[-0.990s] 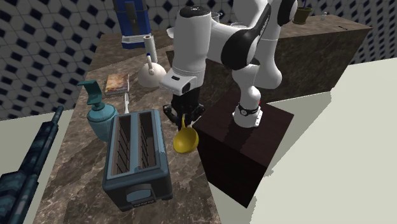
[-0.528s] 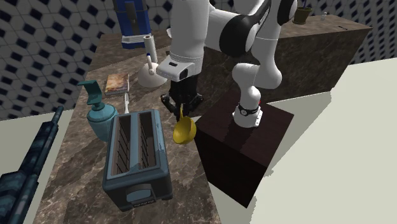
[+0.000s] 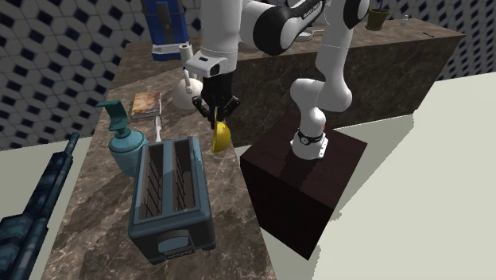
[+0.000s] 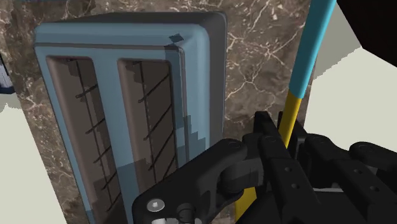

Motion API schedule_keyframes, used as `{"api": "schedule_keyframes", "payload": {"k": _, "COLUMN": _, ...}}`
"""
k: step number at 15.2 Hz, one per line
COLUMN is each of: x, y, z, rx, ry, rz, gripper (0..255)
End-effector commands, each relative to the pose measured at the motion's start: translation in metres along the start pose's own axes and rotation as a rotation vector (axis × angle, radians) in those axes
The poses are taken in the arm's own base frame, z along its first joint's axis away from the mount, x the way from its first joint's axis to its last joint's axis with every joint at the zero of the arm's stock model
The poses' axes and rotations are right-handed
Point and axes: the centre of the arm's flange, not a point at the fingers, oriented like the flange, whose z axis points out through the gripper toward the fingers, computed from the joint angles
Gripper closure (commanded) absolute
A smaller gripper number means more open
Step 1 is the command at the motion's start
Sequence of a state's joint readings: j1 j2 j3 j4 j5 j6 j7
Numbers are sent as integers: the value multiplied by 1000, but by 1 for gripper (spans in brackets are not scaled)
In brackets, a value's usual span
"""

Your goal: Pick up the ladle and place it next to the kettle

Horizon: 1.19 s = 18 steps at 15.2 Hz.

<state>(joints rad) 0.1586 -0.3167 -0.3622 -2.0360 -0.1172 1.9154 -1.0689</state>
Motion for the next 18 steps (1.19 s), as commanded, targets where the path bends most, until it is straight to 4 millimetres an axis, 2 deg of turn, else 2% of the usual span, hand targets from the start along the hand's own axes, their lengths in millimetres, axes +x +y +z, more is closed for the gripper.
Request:
{"api": "schedule_keyframes", "payload": {"k": 1, "x": -29, "y": 4, "z": 0, "rx": 1, "ry": 0, "rz": -1, "gripper": 255}}
{"api": "schedule_keyframes", "payload": {"k": 18, "x": -251, "y": 33, "z": -14, "rx": 1, "ry": 0, "rz": -1, "gripper": 255}}
